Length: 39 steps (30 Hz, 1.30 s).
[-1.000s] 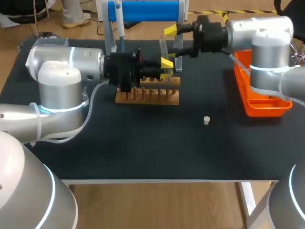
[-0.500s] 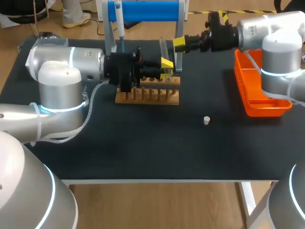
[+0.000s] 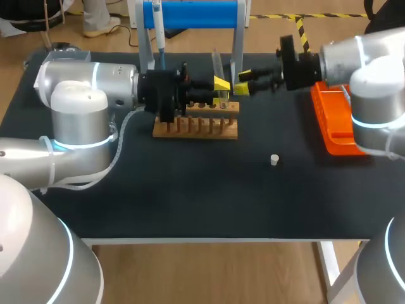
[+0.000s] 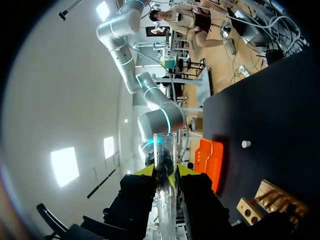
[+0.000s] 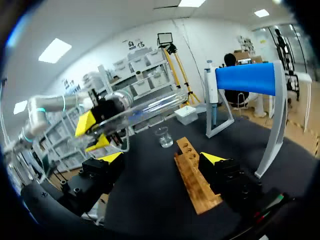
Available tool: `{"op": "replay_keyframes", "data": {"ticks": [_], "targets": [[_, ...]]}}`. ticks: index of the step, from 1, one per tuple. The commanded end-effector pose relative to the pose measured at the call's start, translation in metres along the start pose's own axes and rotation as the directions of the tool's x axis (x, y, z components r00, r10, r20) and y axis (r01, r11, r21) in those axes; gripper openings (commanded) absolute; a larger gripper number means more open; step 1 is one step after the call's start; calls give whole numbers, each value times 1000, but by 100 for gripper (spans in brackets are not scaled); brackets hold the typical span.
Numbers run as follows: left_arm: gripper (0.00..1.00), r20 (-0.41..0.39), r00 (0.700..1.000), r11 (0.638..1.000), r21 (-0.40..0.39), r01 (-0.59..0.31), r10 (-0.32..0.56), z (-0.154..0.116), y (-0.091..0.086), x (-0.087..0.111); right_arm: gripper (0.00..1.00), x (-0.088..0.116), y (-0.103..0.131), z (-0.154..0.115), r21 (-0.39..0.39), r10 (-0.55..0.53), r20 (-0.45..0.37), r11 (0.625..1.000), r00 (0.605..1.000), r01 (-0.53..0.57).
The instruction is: Invert the test tube, pick up the pipette, mount the tip to pipette, aspirate from beaker and dispense into the tube, eject the tip, return the pipette, and cap with the stopper.
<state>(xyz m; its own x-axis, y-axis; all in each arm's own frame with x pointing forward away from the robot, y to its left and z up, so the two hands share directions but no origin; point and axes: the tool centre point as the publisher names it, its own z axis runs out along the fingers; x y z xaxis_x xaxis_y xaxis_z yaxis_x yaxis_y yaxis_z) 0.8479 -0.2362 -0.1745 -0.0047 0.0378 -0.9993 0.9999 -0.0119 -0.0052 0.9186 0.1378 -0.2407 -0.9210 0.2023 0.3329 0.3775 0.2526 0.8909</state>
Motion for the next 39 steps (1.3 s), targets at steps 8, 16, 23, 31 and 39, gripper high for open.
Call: {"op": "replay_keyframes", "data": {"ticks": [8, 16, 23, 31, 39], "targets": [[0, 1, 1000, 1000, -1, -2, 2, 1, 0, 0, 100, 9, -35, 1, 302, -587, 373, 809, 719, 504], [0, 1, 1000, 1000, -1, -2, 2, 1, 0, 0, 100, 0, -54, 12, 339, -525, 428, 848, 735, 408], [0, 1, 1000, 1000, -1, -2, 2, 1, 0, 0, 100, -10, -66, 16, 296, -441, 424, 893, 791, 339], [0, 1, 1000, 1000, -1, -2, 2, 1, 0, 0, 100, -12, -66, 13, 220, -357, 391, 931, 848, 290], [0, 1, 1000, 1000, -1, -2, 2, 1, 0, 0, 100, -12, -72, 10, 191, -355, 338, 933, 872, 306]]}}
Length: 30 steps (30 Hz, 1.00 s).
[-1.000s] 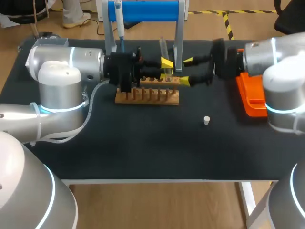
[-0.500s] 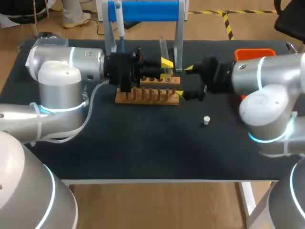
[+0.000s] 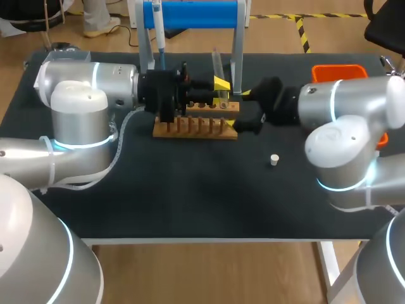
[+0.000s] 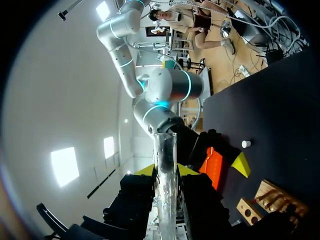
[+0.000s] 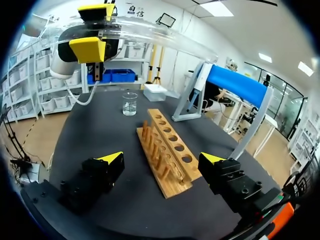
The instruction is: Invert the test tube, pick up the pipette, mount the tip to pipette, aspirate from beaker and dispense into the tube, eject the tip, return the pipette, and cap with the stopper.
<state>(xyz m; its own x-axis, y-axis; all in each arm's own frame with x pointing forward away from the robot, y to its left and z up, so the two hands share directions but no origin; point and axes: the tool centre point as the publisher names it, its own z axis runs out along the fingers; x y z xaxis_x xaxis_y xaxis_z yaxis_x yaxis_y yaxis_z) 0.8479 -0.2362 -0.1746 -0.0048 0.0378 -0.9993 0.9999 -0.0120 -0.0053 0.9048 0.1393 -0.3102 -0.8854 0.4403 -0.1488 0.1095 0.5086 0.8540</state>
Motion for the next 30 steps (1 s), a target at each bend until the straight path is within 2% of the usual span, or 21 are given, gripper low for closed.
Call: {"op": "replay_keyframes", "data": {"ticks": [1, 3, 13, 30], "targets": [[0, 1, 1000, 1000, -1, -2, 2, 1, 0, 0, 100, -4, -10, -9, -62, -3, -62, 998, 998, -1], [0, 1, 1000, 1000, -1, -2, 2, 1, 0, 0, 100, -4, -11, -10, -53, -19, -56, 998, 998, 16], [0, 1, 1000, 1000, -1, -2, 2, 1, 0, 0, 100, -4, -21, -9, -60, 24, -74, 998, 997, -29], [0, 1, 1000, 1000, -1, -2, 2, 1, 0, 0, 100, 3, -18, -6, -70, 21, -88, 997, 996, -27]]}}
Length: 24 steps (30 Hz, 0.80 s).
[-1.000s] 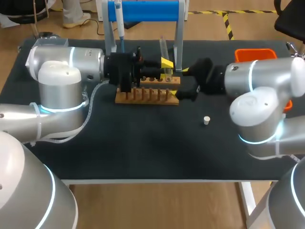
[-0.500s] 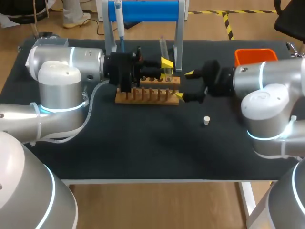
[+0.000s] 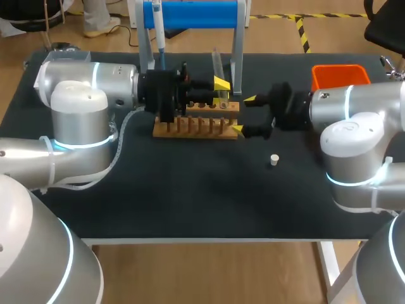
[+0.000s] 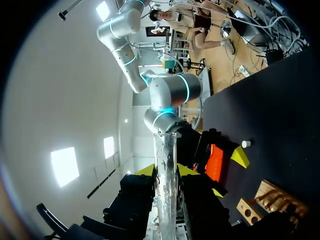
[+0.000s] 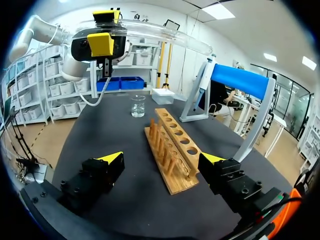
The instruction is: Invert the test tube, pick up the pipette, mount the tip to pipette, aspirate from beaker and dispense into the tube, eject the tip, return the pipette, and cap with the stopper.
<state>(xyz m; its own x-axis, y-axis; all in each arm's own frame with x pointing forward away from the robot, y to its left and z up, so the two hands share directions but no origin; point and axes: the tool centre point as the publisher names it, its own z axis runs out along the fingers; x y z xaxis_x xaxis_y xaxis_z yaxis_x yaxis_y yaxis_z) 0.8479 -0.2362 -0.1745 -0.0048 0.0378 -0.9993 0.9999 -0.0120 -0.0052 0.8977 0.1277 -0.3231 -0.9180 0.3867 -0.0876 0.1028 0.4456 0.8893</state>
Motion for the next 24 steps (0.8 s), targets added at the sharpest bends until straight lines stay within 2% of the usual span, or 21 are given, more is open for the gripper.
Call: {"op": "replay_keyframes", "data": {"ticks": [1, 24], "targets": [[0, 1, 1000, 1000, -1, -2, 2, 1, 0, 0, 100, 0, 0, 0, -4, 1, -4, 1000, 1000, -1], [0, 1, 1000, 1000, -1, -2, 2, 1, 0, 0, 100, 1, 0, 1, 6, -4, -1, 1000, 1000, 4]]}}
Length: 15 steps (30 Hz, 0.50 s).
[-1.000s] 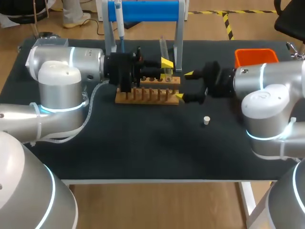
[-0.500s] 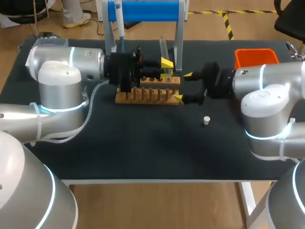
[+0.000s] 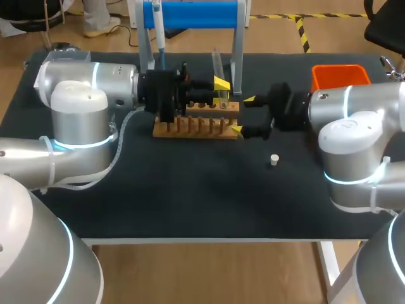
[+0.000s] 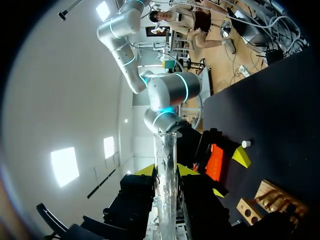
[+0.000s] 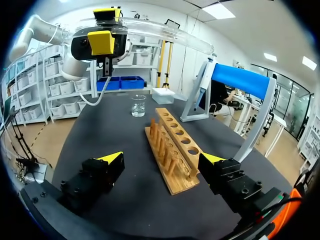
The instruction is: Invert the test tube, pick up the pipette, mount the tip to pipette, aspirate from beaker and dispense into the tube, eject the tip, return the pipette, and cap with the stopper.
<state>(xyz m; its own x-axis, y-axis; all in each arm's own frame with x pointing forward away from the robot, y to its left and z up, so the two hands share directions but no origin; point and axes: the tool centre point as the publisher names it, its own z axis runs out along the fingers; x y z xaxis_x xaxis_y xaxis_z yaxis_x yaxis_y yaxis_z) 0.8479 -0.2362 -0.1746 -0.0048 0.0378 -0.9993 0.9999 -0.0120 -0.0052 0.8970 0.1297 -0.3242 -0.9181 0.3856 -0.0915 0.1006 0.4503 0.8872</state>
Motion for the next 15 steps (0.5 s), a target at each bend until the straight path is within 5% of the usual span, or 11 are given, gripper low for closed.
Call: {"op": "replay_keyframes", "data": {"ticks": [1, 15], "targets": [[0, 1, 1000, 1000, -1, -2, 2, 1, 0, 0, 100, 1, 0, 3, 3, 0, -1, 1000, 1000, 0], [0, 1, 1000, 1000, -1, -2, 2, 1, 0, 0, 100, -7, -9, 27, 19, 5, 45, 1000, 999, -5]]}}
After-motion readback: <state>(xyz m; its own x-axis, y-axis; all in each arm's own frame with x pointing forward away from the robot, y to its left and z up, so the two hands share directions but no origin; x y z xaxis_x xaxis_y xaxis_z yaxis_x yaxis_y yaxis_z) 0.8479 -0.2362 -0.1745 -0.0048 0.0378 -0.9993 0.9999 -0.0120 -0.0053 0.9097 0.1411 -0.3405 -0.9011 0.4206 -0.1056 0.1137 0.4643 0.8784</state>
